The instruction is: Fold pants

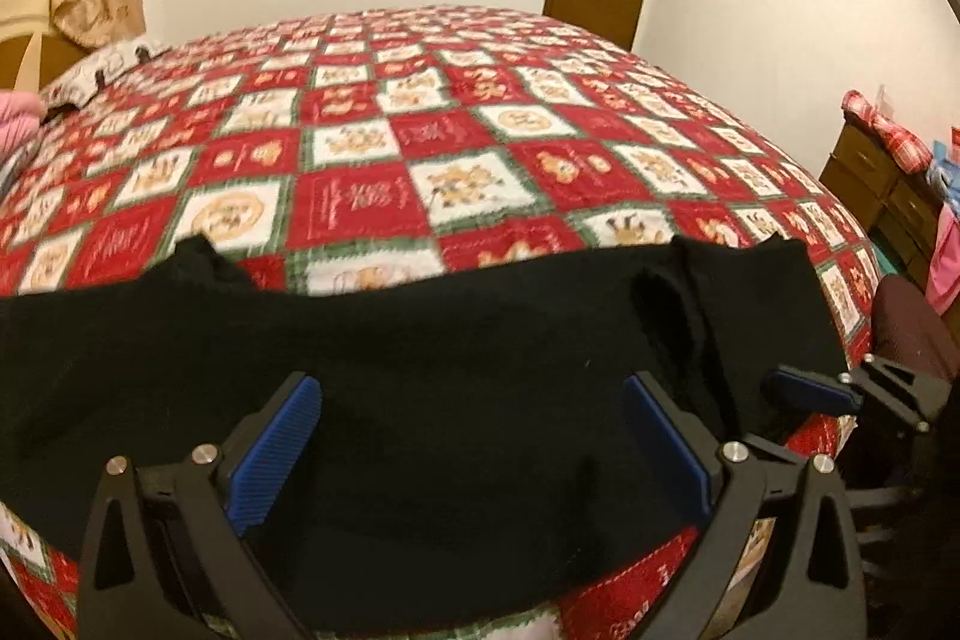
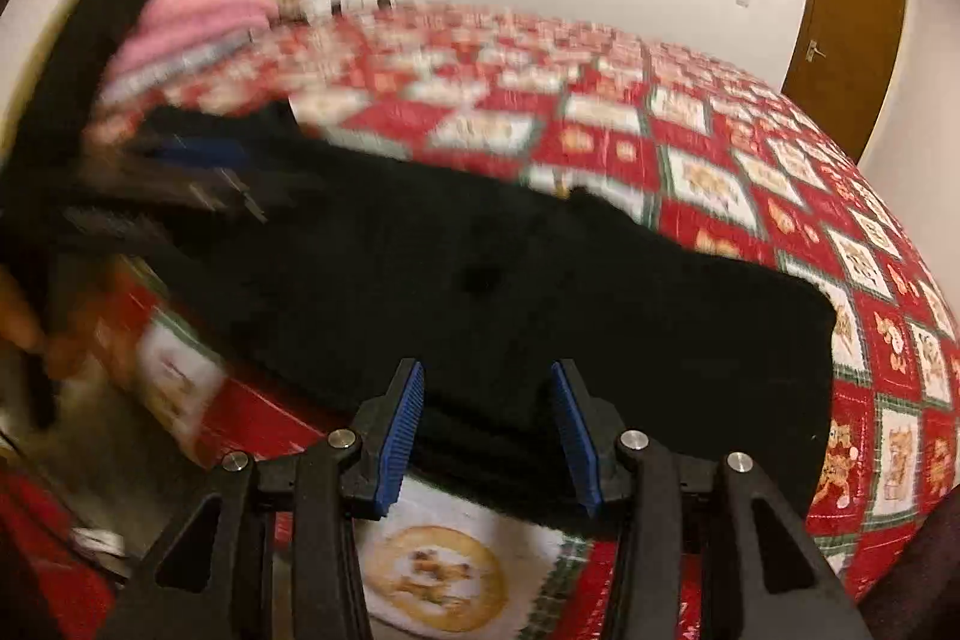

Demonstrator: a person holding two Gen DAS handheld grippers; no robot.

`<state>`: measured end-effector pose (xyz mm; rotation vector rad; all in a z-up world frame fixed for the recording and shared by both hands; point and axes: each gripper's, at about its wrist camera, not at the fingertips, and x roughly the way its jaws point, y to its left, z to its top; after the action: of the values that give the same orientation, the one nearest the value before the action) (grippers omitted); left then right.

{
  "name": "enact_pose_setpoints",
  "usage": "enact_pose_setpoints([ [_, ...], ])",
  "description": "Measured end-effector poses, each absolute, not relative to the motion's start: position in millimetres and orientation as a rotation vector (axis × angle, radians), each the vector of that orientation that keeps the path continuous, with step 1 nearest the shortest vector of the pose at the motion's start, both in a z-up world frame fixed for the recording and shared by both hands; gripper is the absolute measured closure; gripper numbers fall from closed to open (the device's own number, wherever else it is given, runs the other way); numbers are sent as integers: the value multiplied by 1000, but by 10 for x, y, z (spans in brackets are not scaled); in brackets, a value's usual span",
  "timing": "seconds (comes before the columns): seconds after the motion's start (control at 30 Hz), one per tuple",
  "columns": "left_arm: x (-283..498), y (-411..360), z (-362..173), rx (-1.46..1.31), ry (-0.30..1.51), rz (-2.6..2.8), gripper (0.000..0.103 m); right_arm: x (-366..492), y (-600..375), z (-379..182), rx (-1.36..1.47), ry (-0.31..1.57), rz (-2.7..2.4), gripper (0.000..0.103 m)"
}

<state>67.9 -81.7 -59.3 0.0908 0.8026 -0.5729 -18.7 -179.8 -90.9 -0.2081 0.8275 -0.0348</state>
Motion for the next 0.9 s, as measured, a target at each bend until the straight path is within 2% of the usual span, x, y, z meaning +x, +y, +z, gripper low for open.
enact_pose_setpoints([
  [0.03,686,-784,-609,78,811,-567,1,-198,-1827,-917,-202,822,-33,57],
  [0.07,693,-756,-618,69,816,-561,1,-220,-1871,-906,-175,804,-33,64],
  [0.1,698,-719,-626,59,820,-553,1,-219,-1909,-893,-144,807,-24,81],
  [0.17,706,-698,-642,48,824,-543,1,-227,-2017,-835,-40,809,6,93],
  [0.27,715,-658,-655,27,832,-539,1,-281,-2191,-703,110,772,37,94],
  [0.33,719,-649,-661,20,835,-539,1,-327,-2194,-613,156,739,73,94],
  [0.43,716,-659,-663,20,837,-546,1,-367,-1979,-502,83,722,141,94],
  [0.63,680,-699,-664,39,835,-564,1,-269,-1781,-931,-25,841,127,93],
  [0.67,675,-706,-657,43,833,-567,1,-297,-1792,-939,-11,812,132,91],
  [0.73,657,-724,-624,50,819,-580,1,-305,-1801,-880,27,819,143,81],
  [0.8,653,-748,-579,43,805,-602,1,-341,-1812,-791,58,823,173,59],
  [0.9,660,-818,-496,9,796,-670,1,-554,-1869,-541,82,752,211,58],
])
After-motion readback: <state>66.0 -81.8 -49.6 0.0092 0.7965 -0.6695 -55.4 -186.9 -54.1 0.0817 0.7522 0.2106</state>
